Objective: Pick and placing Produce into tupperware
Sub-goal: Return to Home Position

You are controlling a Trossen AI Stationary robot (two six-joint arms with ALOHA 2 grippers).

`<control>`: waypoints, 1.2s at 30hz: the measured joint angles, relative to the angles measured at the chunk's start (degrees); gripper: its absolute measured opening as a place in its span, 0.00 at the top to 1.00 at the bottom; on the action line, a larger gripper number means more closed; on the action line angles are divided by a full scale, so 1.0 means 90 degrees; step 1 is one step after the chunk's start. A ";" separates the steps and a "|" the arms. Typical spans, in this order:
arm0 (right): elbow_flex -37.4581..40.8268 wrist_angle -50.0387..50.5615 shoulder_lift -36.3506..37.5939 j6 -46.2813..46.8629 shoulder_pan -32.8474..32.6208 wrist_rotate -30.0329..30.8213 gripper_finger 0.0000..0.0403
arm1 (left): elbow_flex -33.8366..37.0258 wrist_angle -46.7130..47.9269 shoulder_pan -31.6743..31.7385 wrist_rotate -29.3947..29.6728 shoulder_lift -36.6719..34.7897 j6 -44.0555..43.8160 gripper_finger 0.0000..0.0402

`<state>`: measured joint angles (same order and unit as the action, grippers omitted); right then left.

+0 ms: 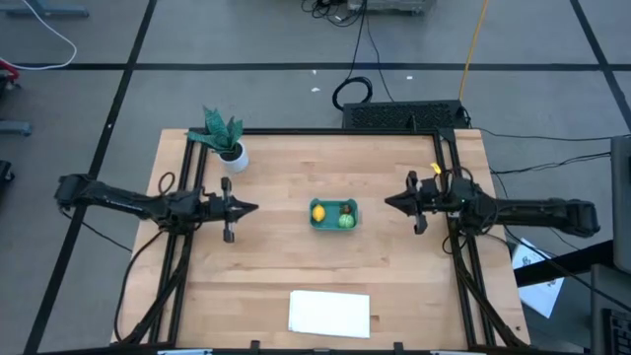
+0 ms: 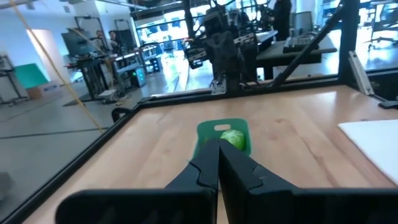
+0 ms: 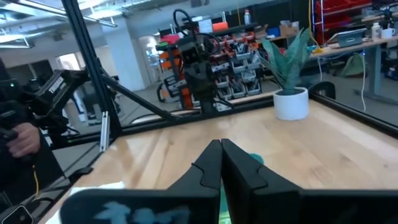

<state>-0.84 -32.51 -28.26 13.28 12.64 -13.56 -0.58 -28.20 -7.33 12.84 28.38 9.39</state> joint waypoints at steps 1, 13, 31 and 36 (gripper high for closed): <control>0.0000 0.0094 0.0112 0.0000 0.0000 -0.0004 1.00 | 0.0000 0.0096 -0.0062 0.0106 -0.0094 0.0002 0.99; 0.0002 0.0749 0.1058 0.0063 0.0000 -0.0005 1.00 | -0.0244 0.1038 -0.0949 0.0930 -0.0751 0.0219 0.99; 0.0005 0.0877 0.1545 -0.0598 0.0000 -0.0036 1.00 | -0.0663 0.1657 -0.0753 0.0757 -0.1239 0.1159 0.99; 0.0005 0.0881 0.1723 -0.0553 0.0002 -0.0222 1.00 | -0.0663 0.2212 -0.0458 0.0391 -0.2009 0.1001 0.99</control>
<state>-0.80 -24.59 -12.75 8.30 12.67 -15.57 -6.55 -8.29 -11.45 16.36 10.29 18.40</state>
